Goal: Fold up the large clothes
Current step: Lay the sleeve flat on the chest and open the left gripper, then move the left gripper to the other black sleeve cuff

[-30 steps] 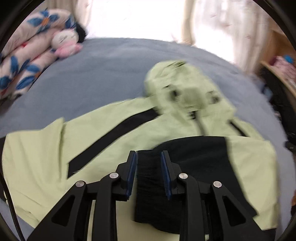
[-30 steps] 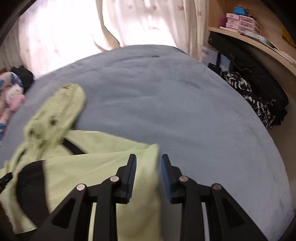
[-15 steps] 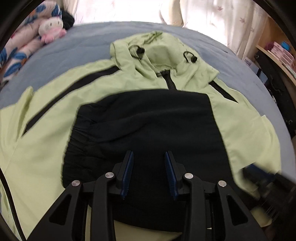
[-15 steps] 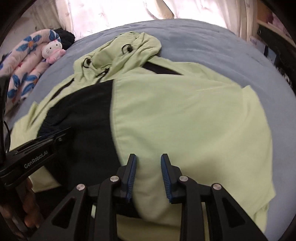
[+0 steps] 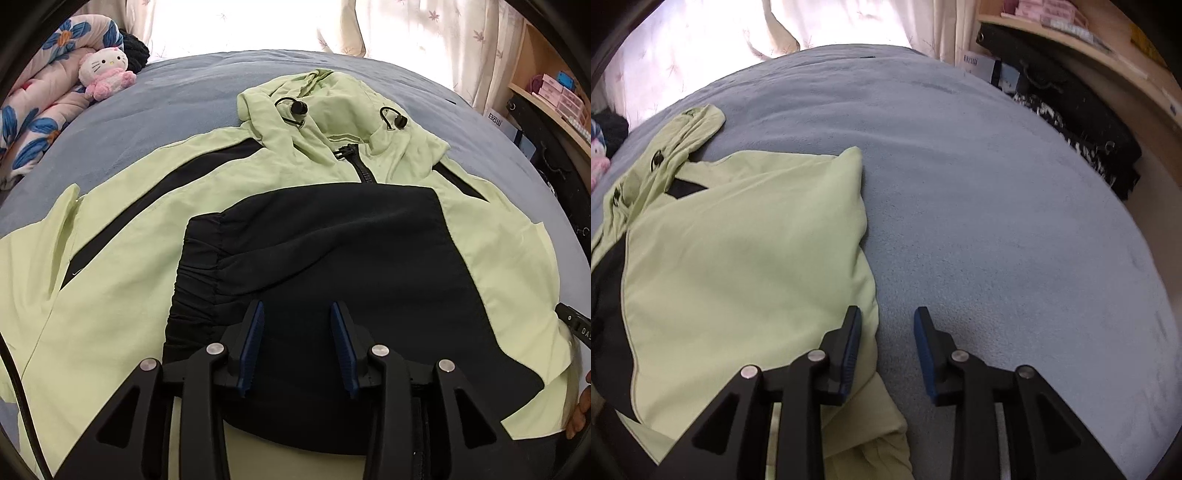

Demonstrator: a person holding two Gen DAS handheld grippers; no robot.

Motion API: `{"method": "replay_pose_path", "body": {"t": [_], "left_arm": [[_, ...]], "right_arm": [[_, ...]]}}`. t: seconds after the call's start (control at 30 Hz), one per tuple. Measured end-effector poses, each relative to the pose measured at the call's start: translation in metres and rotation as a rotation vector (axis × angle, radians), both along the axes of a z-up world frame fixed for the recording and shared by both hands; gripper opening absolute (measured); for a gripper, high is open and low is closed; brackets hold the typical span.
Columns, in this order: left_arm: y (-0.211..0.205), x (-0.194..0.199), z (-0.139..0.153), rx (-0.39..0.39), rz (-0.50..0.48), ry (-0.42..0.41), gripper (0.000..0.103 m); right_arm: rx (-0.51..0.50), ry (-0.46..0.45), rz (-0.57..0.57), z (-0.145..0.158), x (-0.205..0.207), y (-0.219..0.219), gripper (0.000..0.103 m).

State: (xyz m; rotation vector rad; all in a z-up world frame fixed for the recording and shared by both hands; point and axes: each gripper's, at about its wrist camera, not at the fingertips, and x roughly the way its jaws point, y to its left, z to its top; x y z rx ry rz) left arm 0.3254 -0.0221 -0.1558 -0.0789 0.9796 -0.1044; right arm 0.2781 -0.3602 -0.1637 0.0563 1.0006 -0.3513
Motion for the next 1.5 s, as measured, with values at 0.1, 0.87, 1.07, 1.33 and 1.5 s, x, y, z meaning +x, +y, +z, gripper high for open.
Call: {"method": "replay_pose_path", "body": {"t": [0.1, 0.87, 1.07, 1.33, 1.5], "left_arm": [[0.000, -0.001, 0.001, 0.001, -0.003, 0.005, 0.037], [0.000, -0.049, 0.053, 0.098, -0.022, 0.078, 0.043], [0.018, -0.084, 0.088, 0.110, -0.026, 0.065, 0.043], [0.058, -0.138, 0.141, 0.094, -0.034, -0.015, 0.053], [0.099, -0.173, 0.166, 0.106, -0.019, -0.067, 0.054]], "right_arm": [[0.005, -0.003, -0.004, 0.002, -0.003, -0.002, 0.029], [0.075, 0.012, 0.062, 0.055, -0.053, 0.051, 0.030], [0.052, -0.020, 0.141, 0.093, -0.084, 0.090, 0.030], [0.022, -0.097, 0.256, 0.150, -0.128, 0.153, 0.036], [0.010, -0.145, 0.341, 0.176, -0.148, 0.201, 0.037]]}}
